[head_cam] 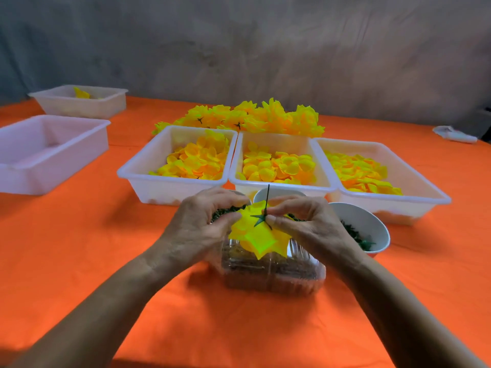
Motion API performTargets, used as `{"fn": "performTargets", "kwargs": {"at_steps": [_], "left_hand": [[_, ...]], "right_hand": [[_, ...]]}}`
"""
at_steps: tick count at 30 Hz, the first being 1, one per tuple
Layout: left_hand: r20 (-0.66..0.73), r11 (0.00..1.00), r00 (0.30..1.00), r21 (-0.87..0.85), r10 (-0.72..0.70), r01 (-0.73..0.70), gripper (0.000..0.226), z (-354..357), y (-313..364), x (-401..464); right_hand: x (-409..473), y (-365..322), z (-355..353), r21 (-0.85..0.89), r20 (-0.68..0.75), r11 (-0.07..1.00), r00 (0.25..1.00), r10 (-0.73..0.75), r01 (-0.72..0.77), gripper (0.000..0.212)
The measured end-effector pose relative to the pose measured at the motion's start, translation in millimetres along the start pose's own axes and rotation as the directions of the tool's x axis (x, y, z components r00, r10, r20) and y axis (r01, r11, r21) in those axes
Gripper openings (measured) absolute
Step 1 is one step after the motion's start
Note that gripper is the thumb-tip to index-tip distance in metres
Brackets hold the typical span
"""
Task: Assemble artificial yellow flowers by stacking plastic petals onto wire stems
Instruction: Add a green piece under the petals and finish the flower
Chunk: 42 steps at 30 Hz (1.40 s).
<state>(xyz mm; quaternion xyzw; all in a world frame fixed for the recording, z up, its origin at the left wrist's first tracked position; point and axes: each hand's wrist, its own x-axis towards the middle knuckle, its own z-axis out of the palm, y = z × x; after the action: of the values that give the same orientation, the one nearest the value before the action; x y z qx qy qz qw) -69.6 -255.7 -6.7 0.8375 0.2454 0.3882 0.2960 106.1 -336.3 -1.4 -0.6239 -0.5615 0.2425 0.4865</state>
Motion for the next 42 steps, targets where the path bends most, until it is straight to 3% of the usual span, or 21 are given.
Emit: {"fn": "performTargets", "kwargs": {"at_steps": [3, 8, 12, 14, 16, 20, 22, 26, 28, 31, 35, 42], "left_hand": [[-0.128, 0.995, 0.987, -0.02, -0.098, 0.096, 0.045, -6.2, -4.0, -8.1], [-0.058, 0.992, 0.994, 0.083, -0.088, 0.092, 0.041, -8.5, -1.9, -24.0], [-0.019, 0.995, 0.997, 0.075, -0.069, 0.07, 0.047, -2.8, 5.1, -22.3], [-0.009, 0.996, 0.998, 0.06, -0.067, 0.068, 0.048, -0.4, 7.6, -21.4], [-0.013, 0.995, 0.998, 0.078, -0.061, 0.062, 0.05, 1.9, 8.0, -20.7], [-0.039, 0.994, 0.999, 0.103, -0.034, 0.038, 0.048, 5.1, 7.0, -20.7], [-0.051, 0.995, 0.999, 0.103, 0.015, -0.009, 0.039, 7.0, 7.7, -20.7], [-0.049, 0.993, 0.998, 0.108, 0.047, -0.042, 0.021, 10.9, 7.4, -15.6], [-0.038, 0.996, 0.999, 0.086, 0.036, -0.033, 0.015, 12.3, 6.3, -11.8], [-0.033, 1.0, 0.999, -0.01, -0.02, 0.02, 0.005, 12.7, 3.6, -7.9], [-0.072, 0.988, 0.993, -0.126, -0.095, 0.085, 0.01, 10.1, -1.3, -7.2], [0.002, 0.996, 0.999, -0.085, -0.037, 0.037, 0.015, 9.1, 2.2, -14.2]], "right_hand": [[-7.7, 1.1, -5.9, -0.043, 0.009, 0.999, 1.0, -0.029, 0.029, 0.023], [-30.5, -5.2, -16.4, -0.246, 0.101, 0.921, 0.953, -0.284, 0.301, 0.045], [-31.1, -8.2, -3.1, -0.396, 0.07, 0.849, 0.933, -0.352, 0.35, 0.02], [-28.4, -8.5, -0.7, -0.33, -0.015, 0.901, 0.953, -0.302, 0.281, 0.009], [-25.4, -7.5, -2.1, -0.258, -0.064, 0.943, 0.97, -0.235, 0.212, 0.012], [-23.8, -5.5, -3.7, -0.169, -0.037, 0.98, 0.993, -0.116, 0.108, 0.011], [-25.9, -6.3, -6.0, -0.142, 0.004, 0.983, 0.993, -0.119, 0.118, 0.007], [-30.6, -5.5, -8.2, -0.236, 0.162, 0.948, 0.97, -0.181, 0.216, 0.03], [-29.3, -4.5, -3.6, -0.252, 0.1, 0.943, 0.976, -0.196, 0.215, 0.024], [-24.8, -4.4, 0.5, -0.116, 0.013, 0.987, 0.994, -0.111, 0.112, 0.016], [-20.5, -4.9, 0.6, 0.142, 0.001, 0.989, 0.999, 0.037, -0.036, 0.016], [-19.6, -8.7, 0.6, 0.177, 0.0, 0.982, 0.997, 0.071, -0.07, 0.019]]}}
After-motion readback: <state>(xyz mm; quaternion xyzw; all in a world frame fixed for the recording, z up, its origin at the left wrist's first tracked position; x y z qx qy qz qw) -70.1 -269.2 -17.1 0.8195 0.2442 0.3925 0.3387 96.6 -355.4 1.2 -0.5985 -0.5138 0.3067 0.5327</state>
